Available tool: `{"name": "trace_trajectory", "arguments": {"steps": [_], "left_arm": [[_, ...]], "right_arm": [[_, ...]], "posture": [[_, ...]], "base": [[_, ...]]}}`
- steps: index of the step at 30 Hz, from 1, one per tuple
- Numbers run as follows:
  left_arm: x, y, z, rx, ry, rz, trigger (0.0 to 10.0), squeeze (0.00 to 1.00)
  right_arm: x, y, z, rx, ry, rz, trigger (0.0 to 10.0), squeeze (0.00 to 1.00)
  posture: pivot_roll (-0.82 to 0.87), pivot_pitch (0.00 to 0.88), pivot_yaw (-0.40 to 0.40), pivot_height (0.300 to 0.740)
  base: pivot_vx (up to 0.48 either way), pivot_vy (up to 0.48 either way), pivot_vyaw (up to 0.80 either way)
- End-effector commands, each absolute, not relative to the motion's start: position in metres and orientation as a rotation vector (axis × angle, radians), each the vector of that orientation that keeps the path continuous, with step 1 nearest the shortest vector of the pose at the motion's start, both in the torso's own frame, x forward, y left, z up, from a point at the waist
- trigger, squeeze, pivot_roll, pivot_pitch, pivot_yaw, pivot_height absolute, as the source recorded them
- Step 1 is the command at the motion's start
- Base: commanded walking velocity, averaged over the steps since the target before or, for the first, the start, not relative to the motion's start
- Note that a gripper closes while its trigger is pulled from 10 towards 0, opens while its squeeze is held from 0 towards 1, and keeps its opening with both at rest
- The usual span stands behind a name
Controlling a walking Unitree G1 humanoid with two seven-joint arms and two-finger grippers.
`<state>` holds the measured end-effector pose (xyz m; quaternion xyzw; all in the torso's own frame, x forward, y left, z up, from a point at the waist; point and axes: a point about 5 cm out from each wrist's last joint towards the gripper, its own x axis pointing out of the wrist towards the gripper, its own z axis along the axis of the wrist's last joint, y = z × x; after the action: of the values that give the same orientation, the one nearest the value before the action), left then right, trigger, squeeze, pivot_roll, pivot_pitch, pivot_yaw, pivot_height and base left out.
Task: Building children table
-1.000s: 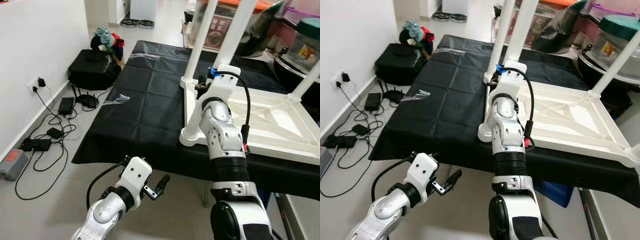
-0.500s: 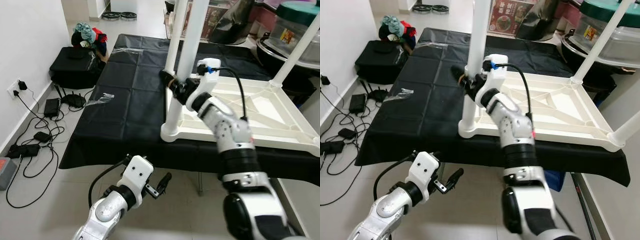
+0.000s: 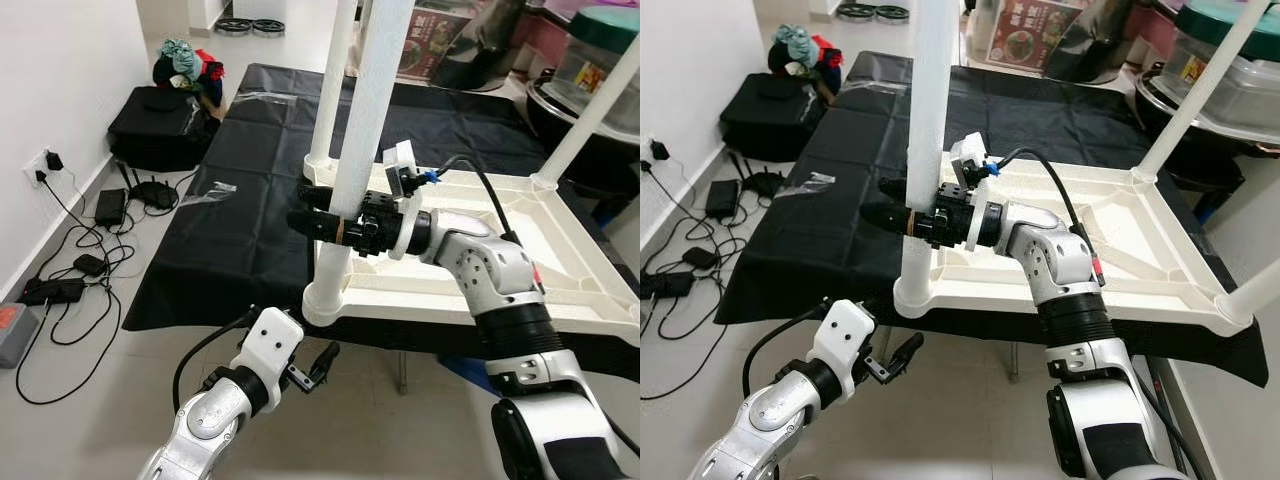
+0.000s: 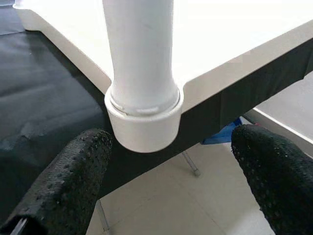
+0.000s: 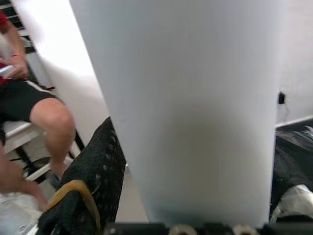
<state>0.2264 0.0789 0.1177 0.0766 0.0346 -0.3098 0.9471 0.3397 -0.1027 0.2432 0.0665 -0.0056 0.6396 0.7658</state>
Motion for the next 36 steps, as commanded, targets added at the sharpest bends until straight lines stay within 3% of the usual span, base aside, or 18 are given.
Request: {"name": "trace_trajectory", "arguments": {"steps": [1, 2, 7, 8, 16, 17, 18, 20, 22, 23, 24, 25, 32, 33, 34, 35, 36], "left_arm": [[0.225, 0.078, 0.115, 0.158, 0.088, -0.635, 10.0, 0.00], [0.224, 0.077, 0.115, 0.157, 0.088, -0.635, 10.0, 0.00], [0.224, 0.077, 0.115, 0.157, 0.088, -0.634, 10.0, 0.00], [0.224, 0.077, 0.114, 0.157, 0.089, -0.634, 10.0, 0.00], [0.223, 0.076, 0.113, 0.156, 0.092, -0.638, 10.0, 0.00], [0.223, 0.076, 0.113, 0.157, 0.092, -0.639, 10.0, 0.00], [0.223, 0.077, 0.112, 0.159, 0.093, -0.641, 10.0, 0.00], [0.223, 0.077, 0.112, 0.159, 0.093, -0.641, 10.0, 0.00], [0.224, 0.077, 0.112, 0.161, 0.095, -0.645, 10.0, 0.00], [0.224, 0.077, 0.112, 0.161, 0.095, -0.645, 10.0, 0.00], [0.224, 0.076, 0.112, 0.162, 0.093, -0.648, 10.0, 0.00], [0.224, 0.076, 0.112, 0.162, 0.092, -0.649, 10.0, 0.00], [0.224, 0.076, 0.113, 0.163, 0.090, -0.646, 10.0, 0.00], [0.224, 0.077, 0.113, 0.163, 0.090, -0.645, 10.0, 0.00], [0.224, 0.077, 0.113, 0.163, 0.090, -0.645, 10.0, 0.00], [0.224, 0.077, 0.113, 0.163, 0.091, -0.645, 10.0, 0.00], [0.224, 0.077, 0.113, 0.163, 0.091, -0.645, 10.0, 0.00]], "right_arm": [[0.338, -0.097, 0.248, 0.130, -0.024, 1.433, 10.0, 0.00], [0.343, -0.098, 0.248, 0.121, -0.023, 1.402, 0.0, 0.00], [0.351, -0.098, 0.247, 0.102, -0.028, 1.327, 0.0, 0.00], [0.360, -0.100, 0.246, 0.112, -0.035, 1.232, 0.0, 0.00], [0.364, -0.103, 0.252, 0.283, -0.109, 1.110, 0.0, 0.00], [0.368, -0.102, 0.252, 0.302, -0.108, 1.005, 0.0, 0.00], [0.384, -0.112, 0.245, 0.265, -0.058, 0.635, 0.0, 0.00], [0.384, -0.112, 0.245, 0.265, -0.058, 0.635, 0.0, 0.00], [0.394, -0.139, 0.233, 0.202, -0.017, 0.099, 0.0, 0.00], [0.394, -0.139, 0.233, 0.202, -0.017, 0.099, 0.0, 0.00], [0.390, -0.151, 0.233, 0.210, -0.042, -0.089, 0.0, 0.00], [0.386, -0.157, 0.234, 0.227, -0.063, -0.173, 0.0, 0.00], [0.380, -0.151, 0.236, 0.247, -0.073, -0.272, 0.0, 0.00], [0.381, -0.143, 0.233, 0.256, -0.040, -0.240, 8.2, 0.00], [0.381, -0.143, 0.233, 0.256, -0.040, -0.240, 8.2, 0.00], [0.381, -0.132, 0.231, 0.271, -0.019, -0.187, 10.0, 0.00], [0.381, -0.132, 0.231, 0.271, -0.019, -0.187, 10.0, 0.00]], "posture": [[0.15, 0.074, -0.123, 0.740], [0.15, 0.074, -0.128, 0.740], [0.15, 0.074, -0.128, 0.740], [0.15, 0.062, -0.125, 0.740], [0.15, 0.051, -0.130, 0.740], [0.15, 0.052, -0.126, 0.740], [0.15, 0.048, -0.121, 0.740], [0.15, 0.048, -0.121, 0.740], [0.15, 0.047, -0.120, 0.740], [0.15, 0.047, -0.120, 0.740], [0.15, 0.049, -0.119, 0.740], [0.15, 0.049, -0.119, 0.740], [0.15, 0.054, -0.123, 0.740], [0.15, 0.056, -0.124, 0.740], [0.15, 0.056, -0.124, 0.740], [0.15, 0.057, -0.124, 0.740], [0.15, 0.057, -0.124, 0.740]], "base": [[0.000, 0.000, 0.00], [0.000, 0.000, 0.00], [0.000, 0.000, 0.00], [0.000, 0.000, 0.00], [0.000, 0.000, 0.00], [0.000, 0.000, 0.00], [0.000, 0.000, 0.00], [0.000, 0.000, 0.00], [0.000, 0.000, 0.00], [0.000, 0.000, 0.00], [0.000, 0.000, 0.00], [0.000, 0.000, 0.00], [0.000, 0.000, 0.00], [0.000, 0.000, 0.00], [0.000, 0.000, 0.00], [0.000, 0.000, 0.00], [0.000, 0.000, 0.00]]}}
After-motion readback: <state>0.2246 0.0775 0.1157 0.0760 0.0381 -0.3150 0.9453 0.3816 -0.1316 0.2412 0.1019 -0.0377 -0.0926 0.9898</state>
